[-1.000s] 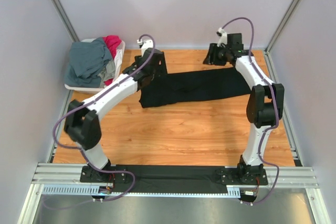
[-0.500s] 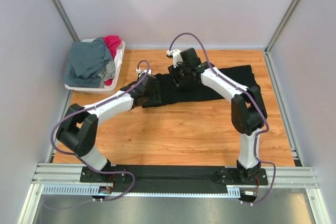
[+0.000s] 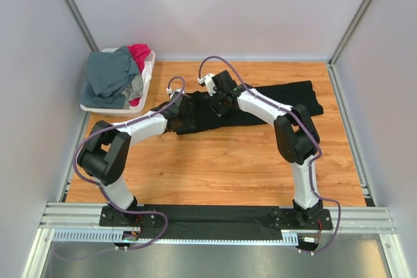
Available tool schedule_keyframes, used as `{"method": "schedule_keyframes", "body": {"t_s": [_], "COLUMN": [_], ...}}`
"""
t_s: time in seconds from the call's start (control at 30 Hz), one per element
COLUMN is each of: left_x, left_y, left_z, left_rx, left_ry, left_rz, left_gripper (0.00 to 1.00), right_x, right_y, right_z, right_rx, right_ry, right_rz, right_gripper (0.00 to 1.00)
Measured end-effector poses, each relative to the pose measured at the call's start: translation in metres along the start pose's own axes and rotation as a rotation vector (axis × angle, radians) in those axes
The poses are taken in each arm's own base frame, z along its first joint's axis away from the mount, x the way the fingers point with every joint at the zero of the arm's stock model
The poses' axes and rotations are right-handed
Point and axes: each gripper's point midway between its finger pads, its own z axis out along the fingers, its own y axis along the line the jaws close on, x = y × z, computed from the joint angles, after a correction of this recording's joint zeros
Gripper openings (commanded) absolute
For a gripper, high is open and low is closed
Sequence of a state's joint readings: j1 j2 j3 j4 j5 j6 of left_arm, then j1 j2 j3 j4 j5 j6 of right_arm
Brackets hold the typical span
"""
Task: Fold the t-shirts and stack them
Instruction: Fold the tshirt
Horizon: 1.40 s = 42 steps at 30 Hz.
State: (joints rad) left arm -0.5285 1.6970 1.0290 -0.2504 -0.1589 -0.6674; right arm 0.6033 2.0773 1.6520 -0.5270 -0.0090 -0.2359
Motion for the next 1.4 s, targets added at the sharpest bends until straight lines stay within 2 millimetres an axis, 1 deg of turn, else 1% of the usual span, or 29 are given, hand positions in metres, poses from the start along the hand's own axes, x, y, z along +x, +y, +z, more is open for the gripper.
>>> {"method": "schedule_keyframes", "body": {"t_s": [0.03, 0.13, 0.27, 0.37, 0.43, 0.53, 0.7, 0.87, 0.9, 0.93, 1.0, 1.03, 1.07, 1.1, 1.17, 1.2, 1.23, 1.3, 1.33, 1.4], "left_x": [0.001, 0.005, 0.007, 0.009, 0.011, 0.009, 0.009, 0.009, 0.009, 0.009, 0.009, 0.009, 0.009, 0.009, 0.008, 0.008, 0.008, 0.008, 0.008, 0.007], "left_y": [0.003, 0.010, 0.022, 0.032, 0.038, 0.039, 0.040, 0.041, 0.041, 0.041, 0.042, 0.041, 0.042, 0.042, 0.042, 0.042, 0.043, 0.043, 0.043, 0.044], "left_z": [0.002, 0.009, 0.012, 0.013, 0.014, 0.016, 0.016, 0.016, 0.016, 0.016, 0.016, 0.016, 0.017, 0.017, 0.017, 0.017, 0.017, 0.017, 0.017, 0.018], "left_rx": [-0.009, -0.034, -0.079, -0.120, -0.144, -0.156, -0.163, -0.165, -0.165, -0.167, -0.168, -0.168, -0.169, -0.170, -0.172, -0.173, -0.175, -0.178, -0.180, -0.184], "left_ry": [0.005, 0.019, 0.030, 0.036, 0.043, 0.040, 0.039, 0.039, 0.039, 0.039, 0.038, 0.038, 0.038, 0.038, 0.037, 0.037, 0.036, 0.033, 0.033, 0.031], "left_rz": [-0.002, -0.007, -0.018, -0.020, -0.018, -0.017, -0.014, -0.013, -0.012, -0.012, -0.011, -0.010, -0.009, -0.010, -0.009, -0.009, -0.008, -0.008, -0.007, -0.005], "left_gripper": [0.54, 0.51, 0.49, 0.48, 0.48, 0.47, 0.45, 0.45, 0.44, 0.44, 0.43, 0.43, 0.43, 0.42, 0.42, 0.41, 0.41, 0.39, 0.38, 0.37], "right_x": [0.005, 0.016, 0.022, 0.018, 0.014, 0.012, 0.010, 0.008, 0.008, 0.008, 0.009, 0.009, 0.010, 0.011, 0.017, 0.020, 0.024, 0.025, 0.025, 0.023], "right_y": [-0.001, -0.001, -0.001, -0.002, -0.003, -0.003, 0.003, 0.003, 0.003, 0.002, -0.001, -0.002, -0.004, -0.005, -0.008, -0.009, -0.010, -0.013, -0.014, -0.015], "right_z": [0.005, 0.017, 0.024, 0.023, 0.023, 0.024, 0.024, 0.026, 0.026, 0.026, 0.026, 0.026, 0.027, 0.029, 0.034, 0.037, 0.040, 0.042, 0.042, 0.041], "right_rx": [0.004, 0.014, 0.016, 0.021, 0.023, 0.018, -0.013, -0.011, -0.011, -0.007, 0.007, 0.014, 0.023, 0.031, 0.049, 0.058, 0.066, 0.079, 0.087, 0.094], "right_ry": [0.015, 0.048, 0.066, 0.058, 0.048, 0.040, 0.030, 0.027, 0.028, 0.030, 0.031, 0.033, 0.036, 0.041, 0.057, 0.067, 0.078, 0.082, 0.082, 0.078], "right_rz": [-0.001, -0.001, -0.001, -0.001, 0.000, 0.002, 0.016, 0.019, 0.019, 0.019, 0.017, 0.015, 0.011, 0.009, 0.003, 0.001, -0.002, -0.005, -0.007, -0.007], "right_gripper": [0.46, 0.46, 0.46, 0.47, 0.54, 0.56, 0.57, 0.54, 0.52, 0.47, 0.43, 0.38, 0.36, 0.31, 0.26, 0.20, 0.17, 0.09, 0.01, 0.00]}}
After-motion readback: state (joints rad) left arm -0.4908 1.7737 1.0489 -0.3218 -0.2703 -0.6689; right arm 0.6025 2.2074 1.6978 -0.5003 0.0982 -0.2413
